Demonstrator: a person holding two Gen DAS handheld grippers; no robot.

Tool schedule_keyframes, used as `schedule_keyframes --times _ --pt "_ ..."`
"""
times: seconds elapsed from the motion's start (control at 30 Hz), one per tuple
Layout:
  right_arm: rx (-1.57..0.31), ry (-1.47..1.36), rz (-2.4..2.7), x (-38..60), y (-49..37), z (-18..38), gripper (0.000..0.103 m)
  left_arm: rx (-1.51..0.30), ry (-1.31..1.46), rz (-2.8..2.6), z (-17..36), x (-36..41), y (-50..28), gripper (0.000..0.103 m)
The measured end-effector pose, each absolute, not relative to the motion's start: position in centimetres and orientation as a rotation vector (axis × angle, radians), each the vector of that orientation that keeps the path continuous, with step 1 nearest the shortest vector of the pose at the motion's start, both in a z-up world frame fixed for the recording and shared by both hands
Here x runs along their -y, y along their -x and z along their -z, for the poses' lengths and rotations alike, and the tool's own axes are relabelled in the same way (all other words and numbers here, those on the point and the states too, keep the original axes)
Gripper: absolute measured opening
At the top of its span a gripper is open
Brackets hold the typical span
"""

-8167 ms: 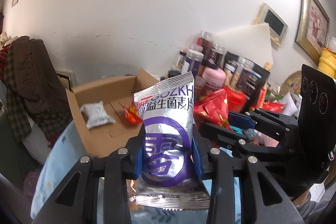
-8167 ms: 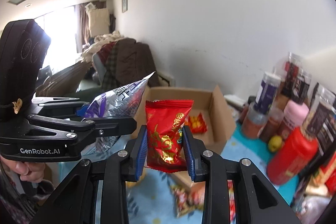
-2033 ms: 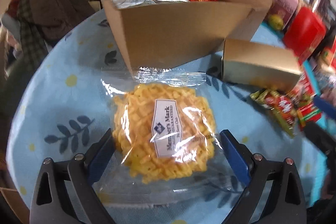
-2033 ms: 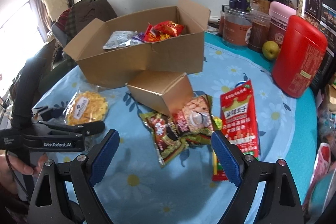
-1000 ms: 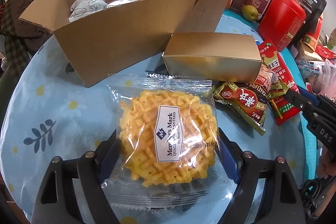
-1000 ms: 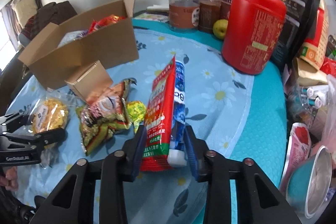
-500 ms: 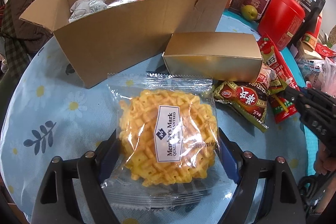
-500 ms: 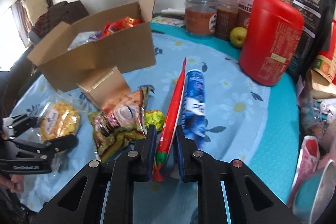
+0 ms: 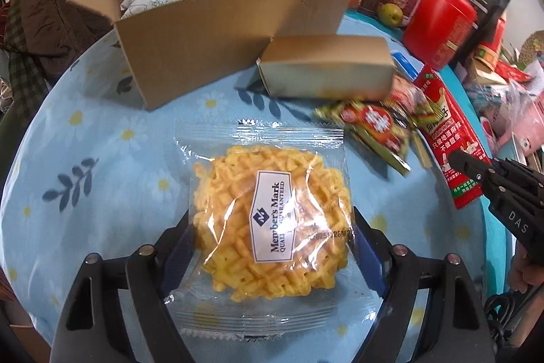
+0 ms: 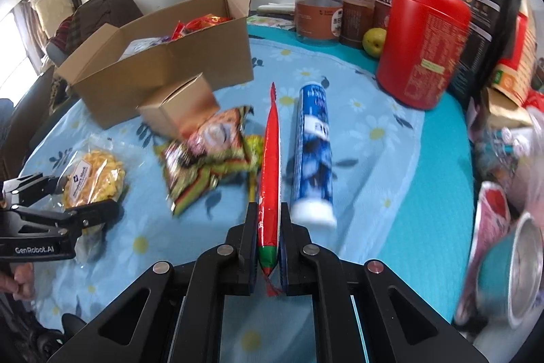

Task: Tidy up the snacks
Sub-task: 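Lift both held packs and carry them over the cardboard box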

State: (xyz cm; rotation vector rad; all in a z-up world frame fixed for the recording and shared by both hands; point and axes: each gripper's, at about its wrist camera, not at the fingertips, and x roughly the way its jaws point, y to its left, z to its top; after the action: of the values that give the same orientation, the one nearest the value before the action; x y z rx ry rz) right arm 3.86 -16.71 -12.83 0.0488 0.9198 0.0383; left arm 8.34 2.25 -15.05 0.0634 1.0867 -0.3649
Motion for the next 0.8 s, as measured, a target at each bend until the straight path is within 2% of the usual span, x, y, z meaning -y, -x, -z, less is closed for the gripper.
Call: schedule_keyframes --times 0.43,0.63,0.73,0.8 --pt "-0.947 -0.062 -0.111 15.3 2.8 12.7 0.01 -1.121 -0.106 0.433 14.8 -2.1 -2.1 0.083" --pt "-0.949 0.007 -0.132 13.6 3.2 13.4 0.012 -1.081 -0.189 0.409 15.6 -0.5 -2.1 0.084" --pt "-0.962 0.03 -0.135 12.8 2.5 14.0 0.017 -1.069 -0.211 0.398 15.7 -0.3 -2.2 0.085" --pt "-0.969 0.049 -0.127 12.4 1.9 14.4 0.025 -1.063 -0.211 0.397 15.8 -0.3 -2.3 0.087"
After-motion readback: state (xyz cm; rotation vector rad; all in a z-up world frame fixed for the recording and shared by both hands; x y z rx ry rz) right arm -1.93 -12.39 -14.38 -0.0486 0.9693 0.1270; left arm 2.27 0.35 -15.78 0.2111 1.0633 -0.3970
